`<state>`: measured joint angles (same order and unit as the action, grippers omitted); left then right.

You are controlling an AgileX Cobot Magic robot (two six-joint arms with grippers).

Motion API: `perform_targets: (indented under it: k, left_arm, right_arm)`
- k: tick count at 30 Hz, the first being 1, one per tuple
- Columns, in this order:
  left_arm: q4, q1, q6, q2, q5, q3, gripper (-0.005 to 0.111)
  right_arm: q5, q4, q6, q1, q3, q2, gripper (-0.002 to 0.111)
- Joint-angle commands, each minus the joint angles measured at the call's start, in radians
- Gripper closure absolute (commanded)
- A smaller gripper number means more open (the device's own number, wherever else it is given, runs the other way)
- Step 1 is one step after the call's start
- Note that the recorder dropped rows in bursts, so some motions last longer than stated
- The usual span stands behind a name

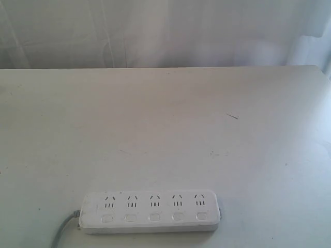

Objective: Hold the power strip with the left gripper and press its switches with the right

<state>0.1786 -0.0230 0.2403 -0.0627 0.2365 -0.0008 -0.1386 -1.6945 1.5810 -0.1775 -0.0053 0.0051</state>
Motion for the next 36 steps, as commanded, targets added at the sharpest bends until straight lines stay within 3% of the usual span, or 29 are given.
perform_targets:
  k: [1, 9, 12, 14, 18, 20, 23, 30, 36]
  left_arm:
    - [0.013, 0.008, 0.0, 0.003, 0.0, 0.001, 0.107]
    - [0.013, 0.008, 0.0, 0.003, 0.0, 0.001, 0.107]
    - [0.013, 0.008, 0.0, 0.003, 0.0, 0.001, 0.107]
    - [0.013, 0.008, 0.0, 0.003, 0.0, 0.001, 0.107]
    - [0.013, 0.008, 0.0, 0.003, 0.0, 0.001, 0.107]
    - [0.013, 0.008, 0.0, 0.003, 0.0, 0.001, 0.107]
    - [0.013, 0.008, 0.0, 0.003, 0.0, 0.001, 0.107]
    - [0.013, 0.008, 0.0, 0.003, 0.0, 0.001, 0.107]
    - [0.013, 0.008, 0.0, 0.003, 0.0, 0.001, 0.107]
  right_arm:
    - [0.0, -0.003, 0.004, -0.004, 0.005, -0.005, 0.108]
    - [-0.064, -0.003, -0.013, -0.004, 0.005, -0.005, 0.108]
    - [-0.042, 0.21, -0.067, -0.004, 0.005, -0.005, 0.108]
    - [-0.013, 0.421, -0.218, -0.004, 0.005, -0.005, 0.108]
    - [-0.09, 0.931, -0.862, -0.004, 0.005, -0.005, 0.108]
    - [-0.14, 1.095, -1.105, -0.004, 0.005, -0.005, 0.108]
    - [-0.137, 1.29, -1.303, -0.004, 0.005, -0.005, 0.108]
    - [0.305, 1.398, -1.31, -0.004, 0.005, -0.005, 0.108]
    - [0.362, 1.403, -1.316, -0.004, 0.005, -0.005, 0.108]
